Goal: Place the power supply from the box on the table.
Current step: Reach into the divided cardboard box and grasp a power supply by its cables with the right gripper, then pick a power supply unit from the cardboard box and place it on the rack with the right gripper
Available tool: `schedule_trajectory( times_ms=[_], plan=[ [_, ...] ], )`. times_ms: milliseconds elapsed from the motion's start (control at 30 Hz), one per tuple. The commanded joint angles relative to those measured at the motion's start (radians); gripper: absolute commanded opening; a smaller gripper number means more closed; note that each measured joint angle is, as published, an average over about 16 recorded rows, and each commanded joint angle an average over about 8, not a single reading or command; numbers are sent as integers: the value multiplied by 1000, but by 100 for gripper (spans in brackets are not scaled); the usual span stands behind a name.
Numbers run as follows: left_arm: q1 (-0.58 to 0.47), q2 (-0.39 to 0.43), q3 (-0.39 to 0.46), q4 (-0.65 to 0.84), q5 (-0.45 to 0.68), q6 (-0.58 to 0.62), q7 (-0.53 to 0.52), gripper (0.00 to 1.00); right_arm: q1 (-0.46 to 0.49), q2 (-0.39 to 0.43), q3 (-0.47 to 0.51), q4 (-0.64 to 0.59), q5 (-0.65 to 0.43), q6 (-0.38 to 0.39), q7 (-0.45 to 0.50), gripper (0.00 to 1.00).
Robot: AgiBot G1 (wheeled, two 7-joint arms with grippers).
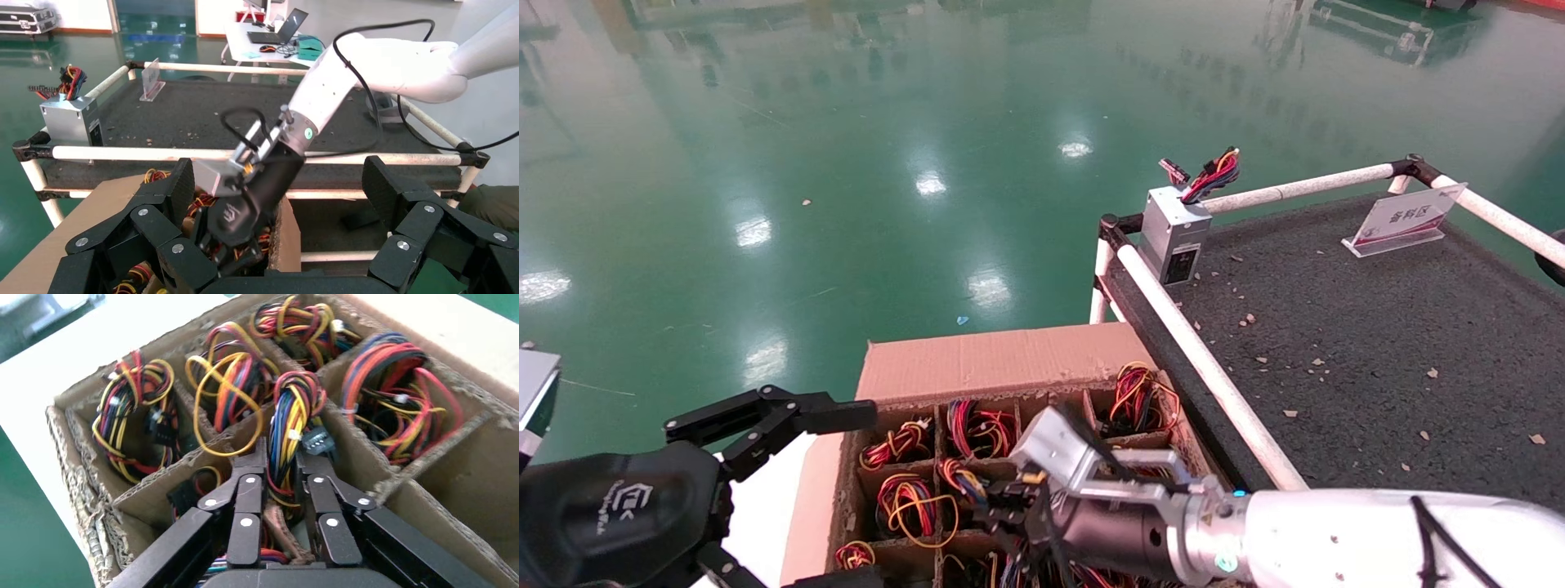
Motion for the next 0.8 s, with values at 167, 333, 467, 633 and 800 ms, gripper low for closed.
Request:
schedule_trajectory(
  times_ms=[167, 333, 467, 633, 800],
  plan=[
    [0, 0, 0, 0, 0, 0, 0, 100, 50, 35, 39, -2, 67, -42, 80, 0],
    [0, 0, 0, 0, 0, 0, 0, 100, 119, 87, 106, -10, 187, -96, 152, 0],
    [0, 0, 0, 0, 0, 0, 0, 100, 190, 124, 168, -37, 286, -124, 214, 0],
    [0, 0, 0, 0, 0, 0, 0, 100, 308, 146, 235, -142, 361, -133, 250, 0],
    [0, 0, 0, 0, 0, 0, 0, 100, 441, 144, 275, -319, 383, -146, 200, 0]
  ],
)
